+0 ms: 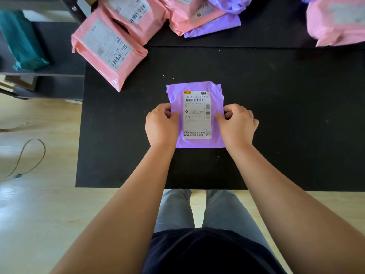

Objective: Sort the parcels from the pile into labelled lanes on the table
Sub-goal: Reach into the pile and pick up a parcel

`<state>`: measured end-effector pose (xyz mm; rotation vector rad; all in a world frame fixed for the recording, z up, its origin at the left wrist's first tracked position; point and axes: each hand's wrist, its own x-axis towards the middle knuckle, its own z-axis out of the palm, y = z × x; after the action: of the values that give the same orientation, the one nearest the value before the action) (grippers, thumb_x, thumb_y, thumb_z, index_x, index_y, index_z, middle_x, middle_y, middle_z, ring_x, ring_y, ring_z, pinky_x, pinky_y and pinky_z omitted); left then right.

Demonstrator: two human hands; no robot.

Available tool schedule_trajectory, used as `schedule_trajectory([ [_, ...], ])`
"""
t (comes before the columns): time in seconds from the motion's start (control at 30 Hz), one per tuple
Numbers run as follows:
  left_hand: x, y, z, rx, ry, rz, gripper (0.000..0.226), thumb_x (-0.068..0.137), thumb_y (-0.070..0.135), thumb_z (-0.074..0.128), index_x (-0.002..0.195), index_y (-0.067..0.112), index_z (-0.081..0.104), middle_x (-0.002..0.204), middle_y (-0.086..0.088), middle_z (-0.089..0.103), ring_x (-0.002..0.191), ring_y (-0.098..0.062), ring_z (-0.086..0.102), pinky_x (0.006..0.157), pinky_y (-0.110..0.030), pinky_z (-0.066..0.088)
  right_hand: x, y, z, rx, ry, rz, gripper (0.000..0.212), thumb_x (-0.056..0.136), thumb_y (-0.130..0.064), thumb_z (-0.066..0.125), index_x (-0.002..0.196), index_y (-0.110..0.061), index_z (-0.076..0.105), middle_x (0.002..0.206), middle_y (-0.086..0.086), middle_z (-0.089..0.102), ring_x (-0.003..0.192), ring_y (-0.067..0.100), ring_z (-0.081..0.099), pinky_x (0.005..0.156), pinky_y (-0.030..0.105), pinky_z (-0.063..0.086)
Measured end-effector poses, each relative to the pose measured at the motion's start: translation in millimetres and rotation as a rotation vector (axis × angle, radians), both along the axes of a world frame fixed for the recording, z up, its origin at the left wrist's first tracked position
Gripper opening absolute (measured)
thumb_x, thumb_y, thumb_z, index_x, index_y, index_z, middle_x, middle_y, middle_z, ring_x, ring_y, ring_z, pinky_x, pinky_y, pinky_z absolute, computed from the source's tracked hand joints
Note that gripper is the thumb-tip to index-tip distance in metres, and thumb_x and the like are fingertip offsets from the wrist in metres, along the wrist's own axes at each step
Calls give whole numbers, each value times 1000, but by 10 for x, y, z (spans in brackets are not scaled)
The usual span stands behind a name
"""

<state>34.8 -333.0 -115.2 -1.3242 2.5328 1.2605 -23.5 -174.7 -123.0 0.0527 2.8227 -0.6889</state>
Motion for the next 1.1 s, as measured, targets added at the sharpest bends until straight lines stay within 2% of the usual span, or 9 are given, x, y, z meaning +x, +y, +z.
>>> schedule_trajectory([
  [0.1,4,3,77,16,10,35,17,94,23,62,108,19,68,89,11,64,78,-11,60,66,-24,45,-32,2,31,-104,-104,-80,3,92,-30,64,91,-27,63,86,-15,62,95,14,57,86,31,24],
  [0.2,9,-33,174,60,49,78,13,94,26,63,104,21,70,86,14,63,75,-6,59,62,-17,43,-46,34,129,-154,-107,-101,6,94,-29,63,89,-26,63,78,-17,58,90,13,60,88,30,23],
  [0.37,30,-99,354,106,110,67,6,93,26,65,97,24,69,86,16,63,76,-2,59,63,-16,42,-75,93,323,-272,-105,-112,11,96,-30,61,90,-22,65,81,-15,61,87,13,62,100,46,45],
  [0.47,21,-141,470,148,119,59,6,93,28,66,96,24,69,85,15,66,75,-3,61,65,-20,46,-124,88,491,-377,-165,-137,11,96,-27,63,99,-17,68,90,-8,65,88,11,64,85,35,54],
  [0.57,-34,-222,605,200,105,71,13,92,34,67,98,24,72,92,12,68,80,-6,63,65,-23,49,-193,102,688,-440,-242,-135,12,92,-27,70,101,-19,69,95,-9,66,89,4,63,71,21,49],
  [0.7,-143,-306,747,303,117,80,15,89,35,71,96,23,74,94,8,69,75,-7,61,60,-22,44,-305,127,891,-530,-358,-177,10,88,-25,74,92,-17,72,92,-6,70,84,4,65,63,20,44],
  [0.8,-212,-362,809,459,110,141,15,84,27,77,95,17,74,93,1,73,77,-12,66,62,-23,52,-387,129,961,-573,-418,-269,12,86,-26,76,89,-15,75,89,-2,74,85,13,70,75,29,55],
  [0.9,-264,-414,818,658,146,231,9,81,15,79,86,10,74,95,-10,74,85,-20,67,76,-28,54,-446,146,982,-612,-495,-346,16,84,-28,76,92,-15,76,88,2,76,84,15,71,88,34,55],
  [1.1,-330,-413,813,659,89,282,12,81,18,80,79,11,70,92,-8,71,88,-19,63,91,-34,54,-446,163,1000,-638,-515,-379,14,83,-30,77,89,-18,75,87,0,74,81,12,69,89,33,54],
])
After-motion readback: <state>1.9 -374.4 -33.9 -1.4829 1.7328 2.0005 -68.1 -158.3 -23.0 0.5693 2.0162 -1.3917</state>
